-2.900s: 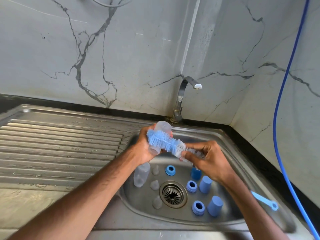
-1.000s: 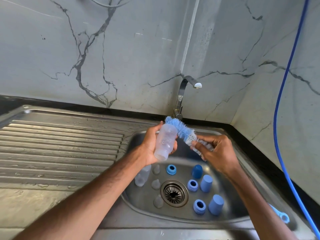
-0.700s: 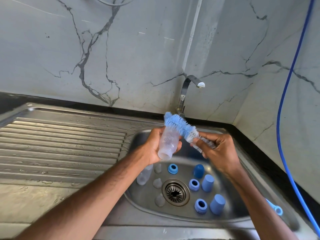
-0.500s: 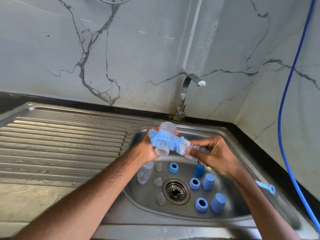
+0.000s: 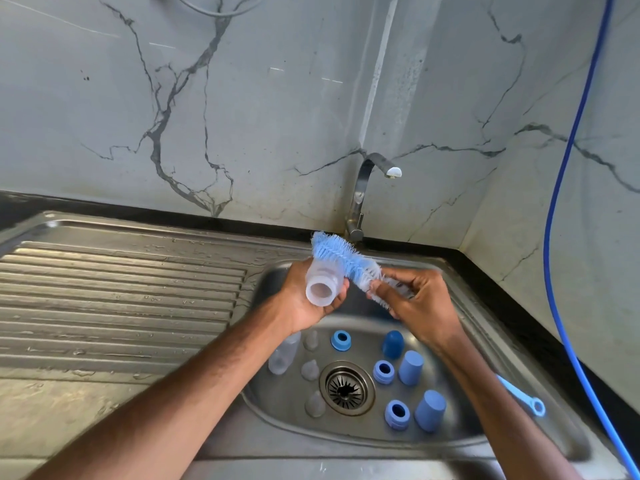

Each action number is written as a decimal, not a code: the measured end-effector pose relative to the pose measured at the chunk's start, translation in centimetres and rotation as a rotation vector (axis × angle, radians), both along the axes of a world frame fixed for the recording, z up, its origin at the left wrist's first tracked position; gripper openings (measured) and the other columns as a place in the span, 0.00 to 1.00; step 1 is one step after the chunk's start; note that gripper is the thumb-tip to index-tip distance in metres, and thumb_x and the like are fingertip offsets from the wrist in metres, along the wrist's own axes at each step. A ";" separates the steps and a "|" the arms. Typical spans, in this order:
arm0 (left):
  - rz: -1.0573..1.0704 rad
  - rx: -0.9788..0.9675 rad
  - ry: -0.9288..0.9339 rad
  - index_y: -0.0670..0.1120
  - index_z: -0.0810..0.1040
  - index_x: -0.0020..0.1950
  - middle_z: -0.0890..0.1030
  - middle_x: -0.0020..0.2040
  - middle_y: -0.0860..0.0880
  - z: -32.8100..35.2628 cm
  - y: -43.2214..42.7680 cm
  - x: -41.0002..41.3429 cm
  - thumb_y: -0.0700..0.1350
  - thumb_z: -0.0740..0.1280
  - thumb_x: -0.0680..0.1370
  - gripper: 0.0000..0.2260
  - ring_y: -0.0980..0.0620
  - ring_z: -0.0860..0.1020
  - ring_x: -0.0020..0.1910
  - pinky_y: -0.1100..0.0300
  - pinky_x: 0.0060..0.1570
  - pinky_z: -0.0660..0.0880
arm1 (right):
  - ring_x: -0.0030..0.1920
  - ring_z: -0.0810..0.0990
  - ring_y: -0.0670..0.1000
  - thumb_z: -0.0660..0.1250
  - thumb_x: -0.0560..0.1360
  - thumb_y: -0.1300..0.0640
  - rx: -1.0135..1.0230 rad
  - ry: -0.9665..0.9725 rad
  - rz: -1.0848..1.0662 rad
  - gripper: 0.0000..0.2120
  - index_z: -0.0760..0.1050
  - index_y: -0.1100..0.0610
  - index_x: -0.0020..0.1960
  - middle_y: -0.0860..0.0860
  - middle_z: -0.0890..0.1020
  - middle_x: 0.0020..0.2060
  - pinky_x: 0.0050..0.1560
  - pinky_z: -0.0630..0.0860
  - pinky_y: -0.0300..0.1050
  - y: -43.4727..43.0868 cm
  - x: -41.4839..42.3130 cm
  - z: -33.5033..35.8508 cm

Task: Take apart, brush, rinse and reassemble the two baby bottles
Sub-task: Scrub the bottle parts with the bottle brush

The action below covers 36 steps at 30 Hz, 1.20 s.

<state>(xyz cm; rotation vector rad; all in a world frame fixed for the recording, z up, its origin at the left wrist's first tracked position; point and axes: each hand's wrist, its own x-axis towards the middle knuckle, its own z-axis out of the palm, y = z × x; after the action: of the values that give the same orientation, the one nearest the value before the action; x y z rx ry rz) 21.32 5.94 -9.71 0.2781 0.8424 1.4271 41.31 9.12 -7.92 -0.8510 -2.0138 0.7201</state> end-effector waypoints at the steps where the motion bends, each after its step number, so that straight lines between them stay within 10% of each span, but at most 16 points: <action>1: 0.004 -0.005 -0.015 0.38 0.76 0.55 0.83 0.35 0.40 -0.2 0.1 0.2 0.50 0.63 0.83 0.15 0.48 0.81 0.29 0.58 0.27 0.80 | 0.31 0.82 0.41 0.74 0.78 0.58 -0.009 0.010 0.026 0.10 0.86 0.46 0.56 0.43 0.88 0.41 0.30 0.74 0.32 0.0 0.1 -0.1; 6: 0.079 0.044 -0.002 0.39 0.79 0.57 0.86 0.42 0.41 -0.7 0.6 -0.3 0.49 0.63 0.84 0.14 0.46 0.85 0.37 0.55 0.37 0.83 | 0.26 0.75 0.46 0.74 0.75 0.55 -0.163 0.058 0.259 0.11 0.86 0.49 0.57 0.53 0.88 0.38 0.25 0.70 0.35 -0.1 1.1 -0.2; 14: -0.012 -0.068 0.048 0.35 0.75 0.58 0.85 0.40 0.35 -0.5 0.5 0.6 0.65 0.56 0.83 0.31 0.43 0.85 0.32 0.54 0.26 0.81 | 0.34 0.85 0.45 0.75 0.77 0.56 -0.049 -0.017 -0.082 0.09 0.86 0.45 0.56 0.40 0.88 0.40 0.31 0.79 0.39 0.8 0.1 -1.2; 20: -0.160 0.072 0.200 0.37 0.75 0.65 0.81 0.46 0.38 -0.6 0.7 0.5 0.59 0.57 0.82 0.27 0.43 0.81 0.41 0.51 0.42 0.79 | 0.32 0.82 0.38 0.76 0.77 0.56 -0.023 -0.032 -0.245 0.10 0.87 0.47 0.57 0.37 0.86 0.36 0.30 0.75 0.33 2.0 0.4 -1.4; 25: -0.222 0.169 0.526 0.44 0.74 0.65 0.82 0.53 0.42 -1.1 0.8 0.9 0.48 0.68 0.78 0.17 0.47 0.82 0.47 0.55 0.42 0.79 | 0.33 0.82 0.37 0.76 0.77 0.56 -0.005 -0.071 -0.294 0.11 0.86 0.49 0.59 0.36 0.84 0.36 0.28 0.75 0.32 2.0 0.9 -1.3; 30: -0.095 0.162 0.999 0.45 0.75 0.68 0.82 0.61 0.45 -2.4 1.0 0.6 0.45 0.82 0.69 0.30 0.46 0.80 0.61 0.48 0.63 0.78 | 0.34 0.82 0.35 0.76 0.77 0.57 0.066 -0.082 -0.164 0.11 0.86 0.46 0.57 0.27 0.82 0.35 0.32 0.74 0.29 1.4 0.8 -1.2; 36: 0.009 0.358 1.203 0.51 0.78 0.65 0.83 0.58 0.53 -2.9 0.8 0.9 0.49 0.82 0.69 0.27 0.53 0.81 0.58 0.56 0.55 0.81 | 0.37 0.83 0.35 0.76 0.77 0.58 0.018 -0.036 -0.236 0.11 0.86 0.47 0.57 0.34 0.84 0.37 0.33 0.76 0.30 1.7 1.5 -1.3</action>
<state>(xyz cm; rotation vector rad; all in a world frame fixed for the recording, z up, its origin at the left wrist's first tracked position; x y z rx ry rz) 22.22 6.75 -12.61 1.4976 1.5145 1.3436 42.83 10.83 -9.26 -1.0756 -1.9077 0.5554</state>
